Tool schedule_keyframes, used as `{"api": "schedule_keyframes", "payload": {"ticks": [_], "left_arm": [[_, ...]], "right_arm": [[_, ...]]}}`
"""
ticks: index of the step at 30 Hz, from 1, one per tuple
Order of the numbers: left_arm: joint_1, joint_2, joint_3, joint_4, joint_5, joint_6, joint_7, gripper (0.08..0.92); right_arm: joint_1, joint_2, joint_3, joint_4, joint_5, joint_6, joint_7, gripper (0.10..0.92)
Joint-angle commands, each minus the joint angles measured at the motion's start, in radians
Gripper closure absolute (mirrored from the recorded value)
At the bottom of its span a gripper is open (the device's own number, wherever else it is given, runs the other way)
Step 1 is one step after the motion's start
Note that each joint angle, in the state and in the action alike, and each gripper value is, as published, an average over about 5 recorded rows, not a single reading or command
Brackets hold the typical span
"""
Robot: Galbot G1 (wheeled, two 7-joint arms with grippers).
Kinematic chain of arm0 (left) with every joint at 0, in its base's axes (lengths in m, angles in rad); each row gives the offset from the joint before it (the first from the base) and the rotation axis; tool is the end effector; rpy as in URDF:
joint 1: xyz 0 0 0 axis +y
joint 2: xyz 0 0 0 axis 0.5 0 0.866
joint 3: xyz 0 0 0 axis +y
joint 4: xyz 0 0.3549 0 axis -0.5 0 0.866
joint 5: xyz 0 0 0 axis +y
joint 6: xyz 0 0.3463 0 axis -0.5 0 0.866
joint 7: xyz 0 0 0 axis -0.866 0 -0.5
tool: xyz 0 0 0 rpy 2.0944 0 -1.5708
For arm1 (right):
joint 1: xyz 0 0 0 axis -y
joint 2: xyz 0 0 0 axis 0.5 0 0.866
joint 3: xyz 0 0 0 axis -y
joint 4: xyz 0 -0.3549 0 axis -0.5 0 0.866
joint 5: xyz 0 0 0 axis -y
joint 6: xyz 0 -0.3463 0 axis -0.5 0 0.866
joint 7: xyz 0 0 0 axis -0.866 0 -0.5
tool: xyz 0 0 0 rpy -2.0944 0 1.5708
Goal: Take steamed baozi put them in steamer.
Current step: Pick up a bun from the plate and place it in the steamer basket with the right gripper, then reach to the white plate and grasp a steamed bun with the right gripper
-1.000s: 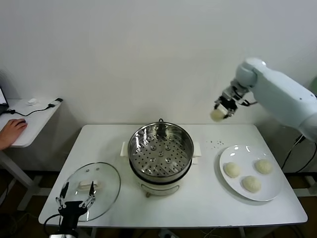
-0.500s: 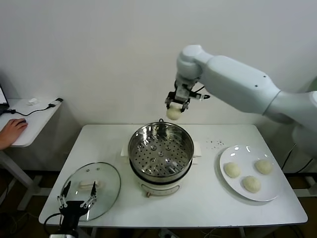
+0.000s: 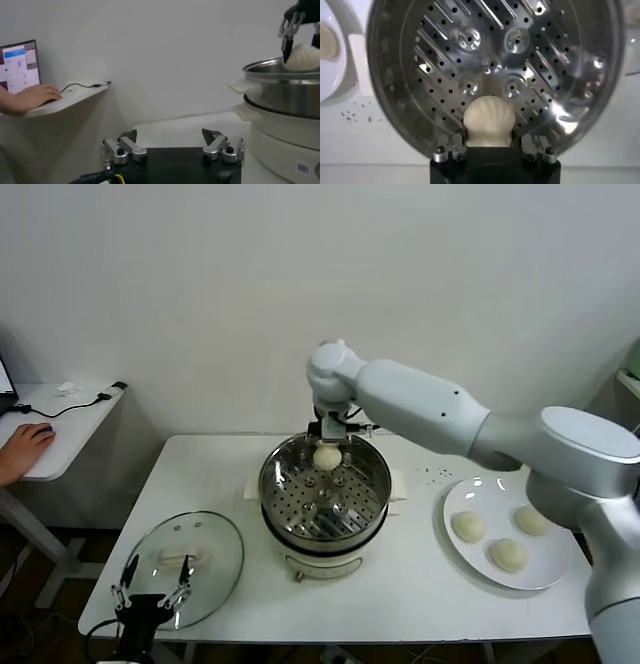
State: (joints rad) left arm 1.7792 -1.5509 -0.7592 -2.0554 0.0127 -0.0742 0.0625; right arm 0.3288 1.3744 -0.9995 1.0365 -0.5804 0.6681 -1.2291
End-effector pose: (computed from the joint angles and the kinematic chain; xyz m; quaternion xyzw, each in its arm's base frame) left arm 0.0932 0.0754 -0.3420 0.0560 -0.9912 -0.0821 0.0879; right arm 0.5709 0.1883 -0.0982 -0.6094 0.0016 -0.7928 0.0045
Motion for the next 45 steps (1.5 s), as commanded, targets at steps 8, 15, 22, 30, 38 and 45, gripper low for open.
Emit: {"api": "schedule_keyframes", "payload": {"ticks": [8,15,22,30,38,45], "left_arm": [[-0.002,-0.008,0.005,0.005,-0.002,0.010,-0.008,0.177],[0.003,-0.008,0.005,0.002,-0.002,0.011,-0.012,0.177],[0.015,-0.010,0.013,-0.024,-0.033,0.024,-0.013,0.177],[0.024,-0.007,0.017,-0.037,-0.023,0.024,-0.014,0.177],[0.028,-0.015,0.037,-0.044,0.009,0.015,-0.011,0.177],[0.033,-0.017,0.038,-0.055,0.014,0.015,-0.012,0.177]], "right_arm": [[-0.080,0.030,0.034,-0.068,-0.082,0.019,0.021,0.399],[0.015,-0.011,0.029,-0.008,0.051,0.021,-0.023,0.227],[0.155,-0.144,-0.025,0.144,0.274,-0.066,-0.067,0.203],[0.418,-0.431,-0.285,0.209,0.711,-0.369,0.090,0.203],[0.516,-0.718,-0.512,0.375,1.153,-0.956,0.278,0.203],[0.343,-0.875,-0.466,0.378,1.148,-1.068,0.278,0.203]]}}
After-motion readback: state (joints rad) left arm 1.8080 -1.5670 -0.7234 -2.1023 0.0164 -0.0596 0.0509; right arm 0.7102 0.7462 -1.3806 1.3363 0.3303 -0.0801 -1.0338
